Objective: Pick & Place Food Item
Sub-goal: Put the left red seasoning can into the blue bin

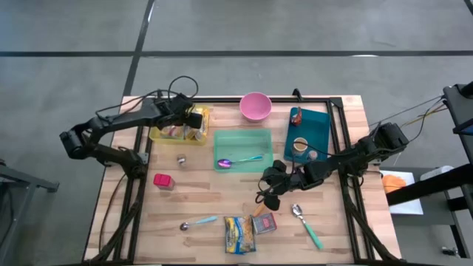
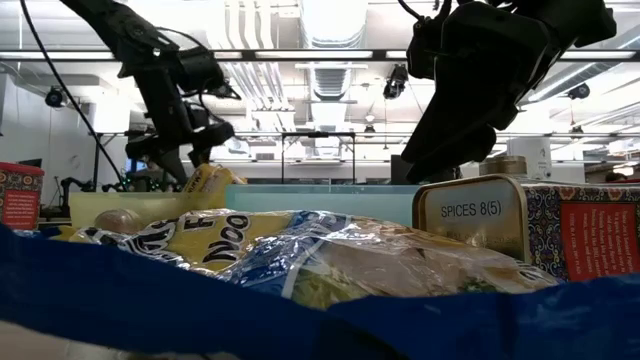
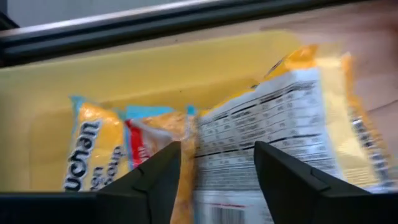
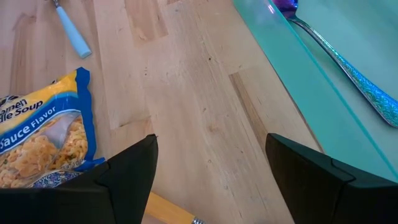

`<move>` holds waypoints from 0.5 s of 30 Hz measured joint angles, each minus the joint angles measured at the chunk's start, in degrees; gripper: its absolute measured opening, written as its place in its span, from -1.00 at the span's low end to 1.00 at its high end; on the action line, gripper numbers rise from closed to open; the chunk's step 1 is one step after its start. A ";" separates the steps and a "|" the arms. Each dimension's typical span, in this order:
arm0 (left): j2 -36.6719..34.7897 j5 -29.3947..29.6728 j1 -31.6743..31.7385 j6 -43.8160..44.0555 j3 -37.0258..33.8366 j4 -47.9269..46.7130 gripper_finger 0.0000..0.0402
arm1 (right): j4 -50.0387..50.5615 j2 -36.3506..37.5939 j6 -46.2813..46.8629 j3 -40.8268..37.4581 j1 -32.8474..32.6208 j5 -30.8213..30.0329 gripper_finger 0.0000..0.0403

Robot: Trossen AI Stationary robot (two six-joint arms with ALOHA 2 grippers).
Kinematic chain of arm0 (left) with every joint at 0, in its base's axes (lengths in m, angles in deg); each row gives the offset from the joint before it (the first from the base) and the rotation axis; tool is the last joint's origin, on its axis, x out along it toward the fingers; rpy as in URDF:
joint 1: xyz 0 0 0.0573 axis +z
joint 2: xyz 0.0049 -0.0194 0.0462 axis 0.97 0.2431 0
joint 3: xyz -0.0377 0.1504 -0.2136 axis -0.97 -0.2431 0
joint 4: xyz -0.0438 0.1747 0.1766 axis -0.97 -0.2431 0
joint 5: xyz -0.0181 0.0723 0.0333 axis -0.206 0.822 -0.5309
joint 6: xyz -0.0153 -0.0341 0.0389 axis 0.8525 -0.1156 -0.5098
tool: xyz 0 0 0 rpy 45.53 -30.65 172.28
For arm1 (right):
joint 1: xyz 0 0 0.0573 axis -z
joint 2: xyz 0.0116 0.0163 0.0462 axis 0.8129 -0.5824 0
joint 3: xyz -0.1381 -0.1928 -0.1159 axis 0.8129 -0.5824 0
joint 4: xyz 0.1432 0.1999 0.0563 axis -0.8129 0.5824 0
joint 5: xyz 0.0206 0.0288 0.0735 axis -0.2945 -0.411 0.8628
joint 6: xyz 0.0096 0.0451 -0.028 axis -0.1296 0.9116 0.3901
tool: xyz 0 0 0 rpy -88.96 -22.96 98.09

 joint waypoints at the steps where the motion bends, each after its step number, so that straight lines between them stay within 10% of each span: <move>1: -0.59 -0.15 0.00 0.01 0.20 -0.57 0.08 | 0.01 0.01 0.00 0.00 0.01 0.00 0.46; 15: -10.58 -18.05 -1.14 -12.32 0.87 -10.97 0.11 | 0.05 0.00 -0.02 -0.11 0.01 0.00 0.46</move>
